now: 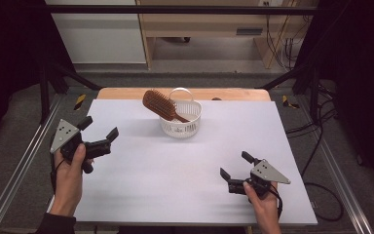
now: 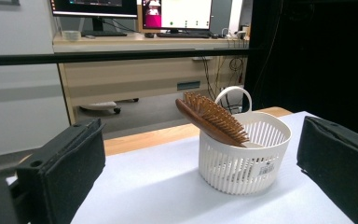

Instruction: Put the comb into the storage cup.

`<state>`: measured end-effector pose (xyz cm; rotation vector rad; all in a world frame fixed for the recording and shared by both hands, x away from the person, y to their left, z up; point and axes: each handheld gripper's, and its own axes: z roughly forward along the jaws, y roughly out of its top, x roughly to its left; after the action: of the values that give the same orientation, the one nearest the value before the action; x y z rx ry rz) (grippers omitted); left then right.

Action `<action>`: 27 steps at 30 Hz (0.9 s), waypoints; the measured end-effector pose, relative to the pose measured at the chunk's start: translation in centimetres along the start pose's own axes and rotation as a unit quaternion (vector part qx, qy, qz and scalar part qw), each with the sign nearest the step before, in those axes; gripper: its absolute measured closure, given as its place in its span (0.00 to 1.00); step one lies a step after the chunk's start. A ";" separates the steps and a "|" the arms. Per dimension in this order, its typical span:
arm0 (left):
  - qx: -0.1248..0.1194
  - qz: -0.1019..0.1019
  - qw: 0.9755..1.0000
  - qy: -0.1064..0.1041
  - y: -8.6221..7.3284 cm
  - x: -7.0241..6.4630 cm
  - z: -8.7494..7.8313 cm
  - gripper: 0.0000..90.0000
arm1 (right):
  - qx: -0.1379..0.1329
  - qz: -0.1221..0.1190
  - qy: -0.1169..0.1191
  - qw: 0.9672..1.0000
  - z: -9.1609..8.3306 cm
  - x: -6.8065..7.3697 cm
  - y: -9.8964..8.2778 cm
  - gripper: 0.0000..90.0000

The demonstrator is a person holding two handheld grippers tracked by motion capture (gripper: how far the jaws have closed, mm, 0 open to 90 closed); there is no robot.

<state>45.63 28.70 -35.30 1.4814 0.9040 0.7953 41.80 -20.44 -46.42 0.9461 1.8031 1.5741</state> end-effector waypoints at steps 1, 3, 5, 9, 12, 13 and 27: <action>-0.002 0.000 1.000 0.002 0.1 0.1 -0.2 0.01 | 0.001 -0.001 0.000 1.000 0.0 0.0 0.0 0.03; -0.005 -0.003 1.000 0.002 0.2 0.4 -0.6 0.01 | 0.003 -0.002 -0.001 1.000 0.1 0.0 0.0 0.03; -0.009 -0.003 1.000 0.002 0.2 0.5 -0.8 0.01 | 0.004 -0.003 -0.004 1.000 0.2 0.0 -0.1 0.03; -0.007 -0.004 1.000 0.013 -0.1 1.2 -1.7 0.01 | 0.000 -0.004 -0.003 1.000 0.1 0.1 0.1 0.03; -0.007 -0.002 1.000 0.015 -0.4 1.4 -2.1 0.01 | 0.001 -0.005 -0.001 1.000 0.0 0.1 0.1 0.03; -0.006 0.001 1.000 0.019 -0.6 1.6 -2.5 0.01 | 0.001 -0.005 0.000 1.000 0.0 0.0 0.1 0.03; -0.021 -0.008 0.999 0.035 -0.9 3.4 -5.1 0.01 | 0.010 -0.011 -0.002 1.000 0.3 0.2 0.0 0.03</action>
<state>42.64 34.14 -35.72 1.4155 0.9466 0.8538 41.96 -20.13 -46.47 0.9345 1.8234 1.5425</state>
